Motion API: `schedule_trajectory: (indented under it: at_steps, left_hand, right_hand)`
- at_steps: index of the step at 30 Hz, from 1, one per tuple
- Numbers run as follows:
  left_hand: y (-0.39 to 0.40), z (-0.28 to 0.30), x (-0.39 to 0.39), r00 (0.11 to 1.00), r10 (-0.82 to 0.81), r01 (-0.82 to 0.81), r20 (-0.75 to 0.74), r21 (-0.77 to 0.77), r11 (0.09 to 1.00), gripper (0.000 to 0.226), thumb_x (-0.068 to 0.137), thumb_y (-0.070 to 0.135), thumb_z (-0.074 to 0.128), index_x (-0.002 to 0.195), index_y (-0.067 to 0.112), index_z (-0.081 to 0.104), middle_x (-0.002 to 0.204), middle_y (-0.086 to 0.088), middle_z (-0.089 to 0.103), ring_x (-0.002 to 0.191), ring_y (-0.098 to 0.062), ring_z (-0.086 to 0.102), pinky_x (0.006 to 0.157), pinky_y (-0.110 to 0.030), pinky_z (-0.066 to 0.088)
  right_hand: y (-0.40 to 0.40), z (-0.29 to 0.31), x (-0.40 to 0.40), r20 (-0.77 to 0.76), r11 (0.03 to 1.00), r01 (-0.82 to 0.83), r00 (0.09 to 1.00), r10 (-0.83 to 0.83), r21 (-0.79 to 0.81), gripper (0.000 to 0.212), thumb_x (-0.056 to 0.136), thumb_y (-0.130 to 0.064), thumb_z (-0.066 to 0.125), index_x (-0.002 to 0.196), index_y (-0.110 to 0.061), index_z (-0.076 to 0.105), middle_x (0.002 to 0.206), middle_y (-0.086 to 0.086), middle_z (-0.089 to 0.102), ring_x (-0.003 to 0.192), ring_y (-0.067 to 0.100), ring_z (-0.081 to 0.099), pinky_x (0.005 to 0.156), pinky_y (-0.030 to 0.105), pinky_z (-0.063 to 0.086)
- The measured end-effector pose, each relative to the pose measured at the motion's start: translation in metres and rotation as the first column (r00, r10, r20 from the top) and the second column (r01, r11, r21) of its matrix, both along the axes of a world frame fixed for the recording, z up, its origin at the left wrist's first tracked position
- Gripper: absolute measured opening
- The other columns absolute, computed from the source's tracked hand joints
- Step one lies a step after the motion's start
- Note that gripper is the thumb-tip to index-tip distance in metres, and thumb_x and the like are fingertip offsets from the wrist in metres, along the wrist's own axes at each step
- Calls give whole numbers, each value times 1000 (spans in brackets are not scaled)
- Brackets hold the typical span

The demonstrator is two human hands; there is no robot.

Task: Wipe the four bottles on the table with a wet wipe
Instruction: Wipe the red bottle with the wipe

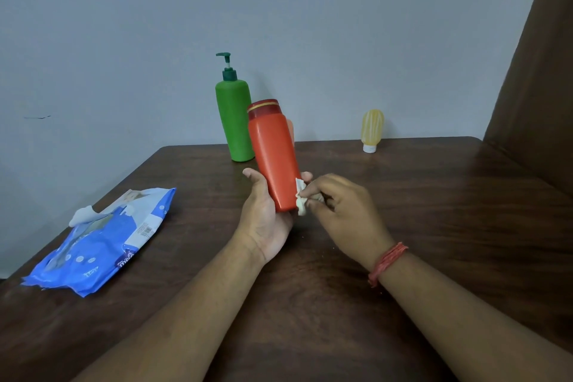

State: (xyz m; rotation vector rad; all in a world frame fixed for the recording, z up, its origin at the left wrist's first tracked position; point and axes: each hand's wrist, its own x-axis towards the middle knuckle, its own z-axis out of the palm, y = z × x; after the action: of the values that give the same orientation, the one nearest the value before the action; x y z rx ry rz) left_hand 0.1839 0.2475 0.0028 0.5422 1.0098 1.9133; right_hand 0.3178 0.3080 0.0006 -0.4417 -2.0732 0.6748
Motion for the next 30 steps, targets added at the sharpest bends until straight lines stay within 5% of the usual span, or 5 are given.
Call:
schedule_trajectory:
  at_steps: [5,10,17,22,30]
  left_hand:
    - [-1,2,8,997,-59,58,-51,-24,998,85,96,70,9,126,13,63,121,-10,73,115,-22,68,111,-41,44]
    - [-4,4,1,1000,0,0,28,20,1000,84,95,72,13,120,13,67,108,-9,74,109,-25,66,103,-44,47]
    - [-5,8,0,998,47,-48,44,12,999,80,96,71,17,128,12,61,98,-9,74,101,-24,70,111,-47,45]
    - [-4,8,2,993,79,-91,-90,-132,987,79,97,69,17,117,11,67,101,-6,78,101,-22,74,105,-43,50]
    - [-6,10,13,955,30,-64,-295,-109,992,79,79,75,44,109,5,67,95,-9,73,92,-23,70,92,-39,53]
  right_hand:
    - [-5,6,0,-201,905,-95,979,11,-414,24,94,-2,64,94,-25,71,106,-9,73,104,2,67,92,30,56]
    - [-9,3,-1,-153,857,-216,975,162,-468,16,91,-3,69,89,-19,68,93,1,75,89,17,72,80,37,58]
    - [-16,0,-7,-88,951,-87,994,63,-298,19,88,-8,72,89,-26,65,92,-7,71,88,13,70,80,40,60]
    - [-17,2,-4,-107,997,37,994,-30,60,19,83,-1,71,92,-17,67,91,-11,63,85,4,61,74,17,48]
    - [-14,5,-5,-106,991,98,990,-88,89,22,83,1,70,92,-17,60,92,-8,59,86,4,58,72,7,41]
